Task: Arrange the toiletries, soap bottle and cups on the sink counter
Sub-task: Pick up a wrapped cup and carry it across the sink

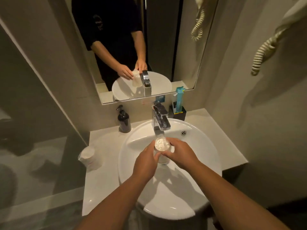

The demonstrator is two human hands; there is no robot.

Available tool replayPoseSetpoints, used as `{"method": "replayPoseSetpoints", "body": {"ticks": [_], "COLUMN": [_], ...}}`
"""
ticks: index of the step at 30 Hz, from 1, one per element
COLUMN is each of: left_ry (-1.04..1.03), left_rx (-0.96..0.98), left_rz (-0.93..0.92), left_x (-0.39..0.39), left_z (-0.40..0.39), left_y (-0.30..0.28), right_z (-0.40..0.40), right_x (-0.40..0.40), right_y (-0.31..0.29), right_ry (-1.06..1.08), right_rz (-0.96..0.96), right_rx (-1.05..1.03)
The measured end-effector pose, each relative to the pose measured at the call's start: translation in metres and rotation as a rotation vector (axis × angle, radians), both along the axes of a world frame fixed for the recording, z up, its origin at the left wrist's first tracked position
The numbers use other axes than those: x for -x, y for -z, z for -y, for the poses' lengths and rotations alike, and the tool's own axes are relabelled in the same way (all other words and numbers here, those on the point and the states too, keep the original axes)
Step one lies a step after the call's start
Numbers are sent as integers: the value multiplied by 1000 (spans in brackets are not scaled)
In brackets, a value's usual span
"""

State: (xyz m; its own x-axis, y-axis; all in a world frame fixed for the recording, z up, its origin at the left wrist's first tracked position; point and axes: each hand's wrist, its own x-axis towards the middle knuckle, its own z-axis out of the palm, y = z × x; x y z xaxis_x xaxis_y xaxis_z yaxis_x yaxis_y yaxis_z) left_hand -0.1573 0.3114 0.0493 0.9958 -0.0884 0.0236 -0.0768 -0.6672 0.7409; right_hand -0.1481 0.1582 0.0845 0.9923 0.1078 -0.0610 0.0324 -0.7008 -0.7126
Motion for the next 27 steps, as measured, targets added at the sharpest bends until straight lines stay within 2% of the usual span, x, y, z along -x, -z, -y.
{"method": "replayPoseSetpoints", "body": {"ticks": [7, 14, 21, 27], "left_ry": [237, 324, 247, 108], "left_rx": [27, 44, 14, 21], "left_rz": [70, 97, 129, 70], "left_x": [-19, -70, -155, -227], "left_z": [80, 152, 205, 231], "left_y": [-5, -10, -5, 24], "right_z": [83, 154, 206, 227], "right_x": [9, -29, -126, -215], "right_y": [-2, -9, 0, 27], "right_ry": [185, 257, 204, 119], "right_rz": [-11, 32, 54, 24], "right_rx": [35, 17, 13, 21]}}
